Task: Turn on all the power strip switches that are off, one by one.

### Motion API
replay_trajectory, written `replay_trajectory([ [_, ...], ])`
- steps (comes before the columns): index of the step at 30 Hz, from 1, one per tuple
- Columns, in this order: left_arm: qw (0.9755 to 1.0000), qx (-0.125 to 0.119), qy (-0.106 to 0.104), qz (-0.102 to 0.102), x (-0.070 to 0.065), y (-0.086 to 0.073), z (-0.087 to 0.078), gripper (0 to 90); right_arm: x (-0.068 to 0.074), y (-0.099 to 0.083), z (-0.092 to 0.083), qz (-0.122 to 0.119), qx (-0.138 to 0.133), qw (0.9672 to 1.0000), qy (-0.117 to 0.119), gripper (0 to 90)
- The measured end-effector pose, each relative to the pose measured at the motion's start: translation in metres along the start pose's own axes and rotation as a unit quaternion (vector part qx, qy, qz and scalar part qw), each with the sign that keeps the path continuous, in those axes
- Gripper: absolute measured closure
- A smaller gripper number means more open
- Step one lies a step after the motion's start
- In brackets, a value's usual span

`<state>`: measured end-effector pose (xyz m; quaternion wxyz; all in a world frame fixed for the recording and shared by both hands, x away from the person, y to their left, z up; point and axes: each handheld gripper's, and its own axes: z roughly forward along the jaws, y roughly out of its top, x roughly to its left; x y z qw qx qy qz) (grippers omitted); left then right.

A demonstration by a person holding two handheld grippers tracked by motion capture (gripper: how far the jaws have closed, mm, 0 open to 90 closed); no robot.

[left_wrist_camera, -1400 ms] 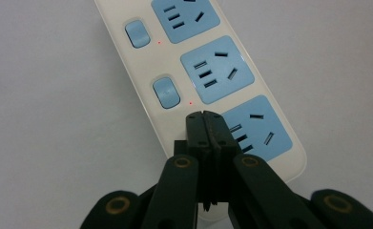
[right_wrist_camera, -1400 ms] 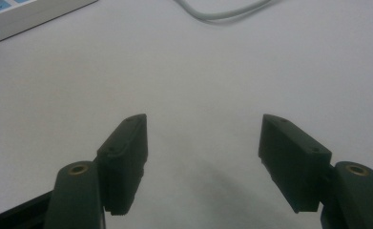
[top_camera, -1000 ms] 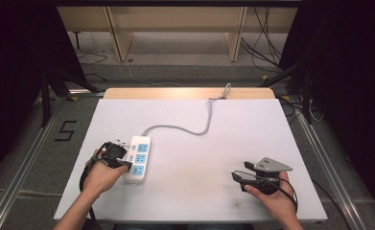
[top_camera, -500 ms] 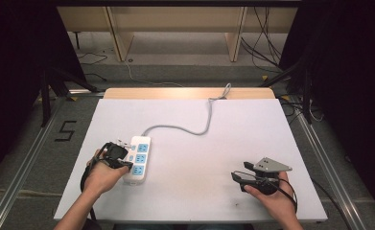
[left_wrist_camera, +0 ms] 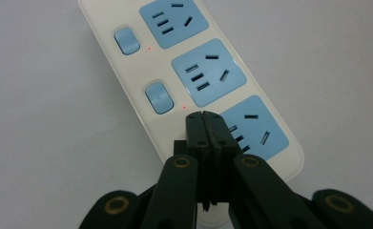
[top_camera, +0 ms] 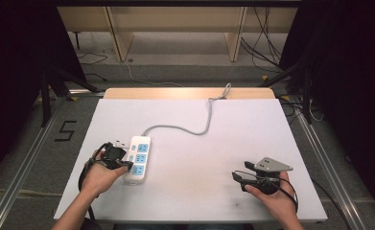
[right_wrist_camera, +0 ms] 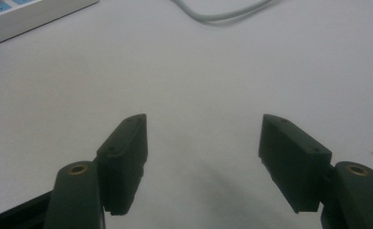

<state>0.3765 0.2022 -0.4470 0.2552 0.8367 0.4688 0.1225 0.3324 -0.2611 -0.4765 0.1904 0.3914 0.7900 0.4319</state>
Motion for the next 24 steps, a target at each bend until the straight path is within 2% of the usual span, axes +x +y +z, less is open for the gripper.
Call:
replay_trajectory([
  [3, 0.9997, -0.021, 0.0, 0.01, -0.001, 0.0, -0.002, 88.4, 0.0, 0.0, 0.0, 0.0, 0.001, 1.0, 0.0, 34.9],
  [4, 0.9995, -0.029, -0.002, 0.013, -0.001, 0.001, -0.003, 81.3, 0.0, 0.0, 0.0, 0.001, 0.0, 1.0, 0.0, 34.9],
  [5, 0.9991, -0.039, -0.003, 0.016, -0.002, 0.001, -0.004, 80.9, 0.0, 0.0, 0.0, 0.001, 0.0, 1.0, 0.0, 34.9],
  [10, 0.997, -0.076, 0.002, 0.012, -0.002, 0.0, -0.008, 75.8, -0.001, 0.0, 0.0, 0.001, 0.0, 1.0, 0.0, 34.9],
  [11, 0.9957, -0.092, -0.003, 0.013, -0.003, 0.0, -0.009, 73.9, 0.0, 0.0, 0.0, 0.001, 0.0, 1.0, 0.001, 34.9],
  [13, 0.9924, -0.119, -0.014, 0.03, -0.004, -0.001, -0.01, 68.6, 0.0, 0.0, -0.001, 0.001, -0.001, 1.0, 0.001, 34.8],
  [15, 0.9876, -0.147, -0.029, 0.046, -0.007, -0.002, -0.01, 62.0, 0.0, 0.0, -0.001, 0.0, -0.001, 1.0, 0.002, 34.7],
  [17, 0.9839, -0.162, -0.038, 0.064, -0.008, -0.004, -0.009, 56.0, 0.0, 0.0, -0.001, 0.001, -0.002, 1.0, 0.002, 34.6],
  [19, 0.9815, -0.168, -0.047, 0.079, -0.01, -0.006, -0.007, 49.9, 0.0, 0.0, -0.002, -0.001, -0.002, 1.0, 0.004, 34.4],
  [21, 0.9801, -0.17, -0.049, 0.089, -0.011, -0.007, -0.004, 43.4, 0.001, 0.0, -0.002, -0.001, -0.002, 1.0, 0.006, 34.4],
  [24, 0.9804, -0.169, -0.041, 0.092, -0.012, -0.01, -0.003, 33.2, 0.002, 0.0, -0.002, -0.002, -0.002, 1.0, 0.008, 34.2],
])
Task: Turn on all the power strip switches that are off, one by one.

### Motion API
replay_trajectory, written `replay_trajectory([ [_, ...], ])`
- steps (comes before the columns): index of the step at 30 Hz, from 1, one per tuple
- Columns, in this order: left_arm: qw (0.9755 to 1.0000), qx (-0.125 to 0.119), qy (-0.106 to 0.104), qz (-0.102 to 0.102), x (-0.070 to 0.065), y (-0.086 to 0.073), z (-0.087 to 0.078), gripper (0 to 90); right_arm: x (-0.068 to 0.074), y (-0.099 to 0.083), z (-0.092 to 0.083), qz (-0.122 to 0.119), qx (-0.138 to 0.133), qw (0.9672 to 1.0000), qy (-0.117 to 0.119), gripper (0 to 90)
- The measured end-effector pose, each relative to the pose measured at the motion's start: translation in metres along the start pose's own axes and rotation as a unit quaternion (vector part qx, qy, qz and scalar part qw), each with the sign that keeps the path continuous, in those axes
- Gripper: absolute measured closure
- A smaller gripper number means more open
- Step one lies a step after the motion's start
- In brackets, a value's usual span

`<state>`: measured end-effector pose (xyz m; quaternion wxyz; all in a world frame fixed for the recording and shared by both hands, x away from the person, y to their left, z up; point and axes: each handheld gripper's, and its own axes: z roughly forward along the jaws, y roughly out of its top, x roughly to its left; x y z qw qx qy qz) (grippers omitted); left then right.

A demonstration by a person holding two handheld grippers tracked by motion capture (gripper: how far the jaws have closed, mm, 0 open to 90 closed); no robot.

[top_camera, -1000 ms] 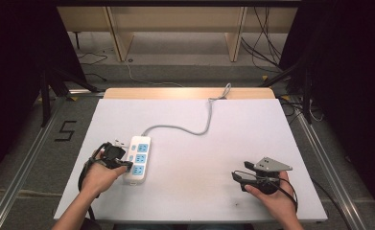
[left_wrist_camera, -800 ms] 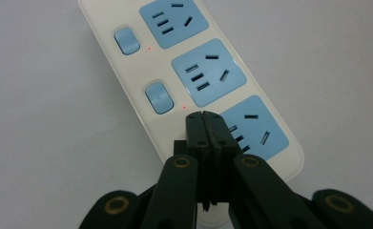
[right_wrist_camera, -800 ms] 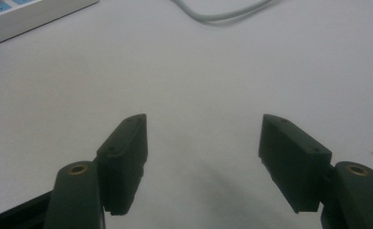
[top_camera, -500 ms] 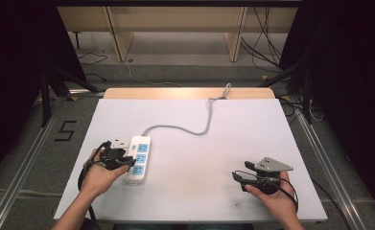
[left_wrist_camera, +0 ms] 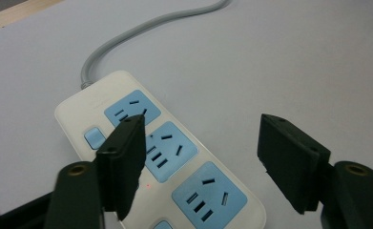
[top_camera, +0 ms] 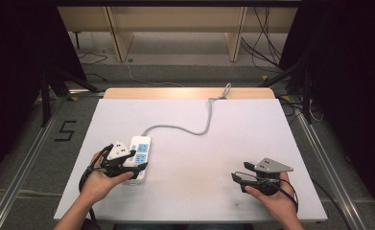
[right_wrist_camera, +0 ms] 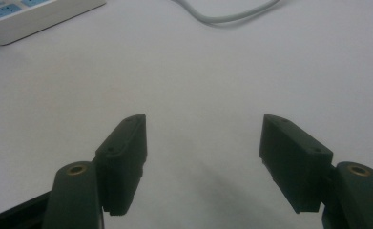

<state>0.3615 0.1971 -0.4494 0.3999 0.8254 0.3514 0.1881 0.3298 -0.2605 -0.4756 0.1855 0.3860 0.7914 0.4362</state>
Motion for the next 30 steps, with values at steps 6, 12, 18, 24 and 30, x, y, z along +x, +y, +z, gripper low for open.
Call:
replay_trajectory([
  [6, 1.0, -0.004, -0.009, 0.002, -0.001, -0.006, -0.002, 24.3, 0.002, 0.0, -0.001, 0.0, -0.002, 1.0, 0.004, 33.6],
  [12, 0.9999, -0.008, 0.012, 0.002, -0.002, -0.012, -0.006, 18.1, 0.003, 0.0, -0.001, -0.002, -0.001, 1.0, 0.007, 33.2],
  [18, 0.9998, -0.011, 0.016, 0.003, -0.001, -0.017, -0.011, 15.6, 0.002, -0.001, -0.001, -0.003, -0.003, 0.9999, 0.009, 33.0],
  [24, 0.9997, -0.013, 0.022, -0.001, -0.001, -0.02, -0.013, 15.5, 0.001, -0.001, -0.001, -0.002, -0.003, 1.0, 0.009, 33.0],
  [30, 0.9996, -0.016, 0.023, 0.003, -0.004, -0.019, -0.012, 15.6, 0.001, -0.001, -0.001, -0.001, -0.003, 1.0, 0.009, 33.0],
])
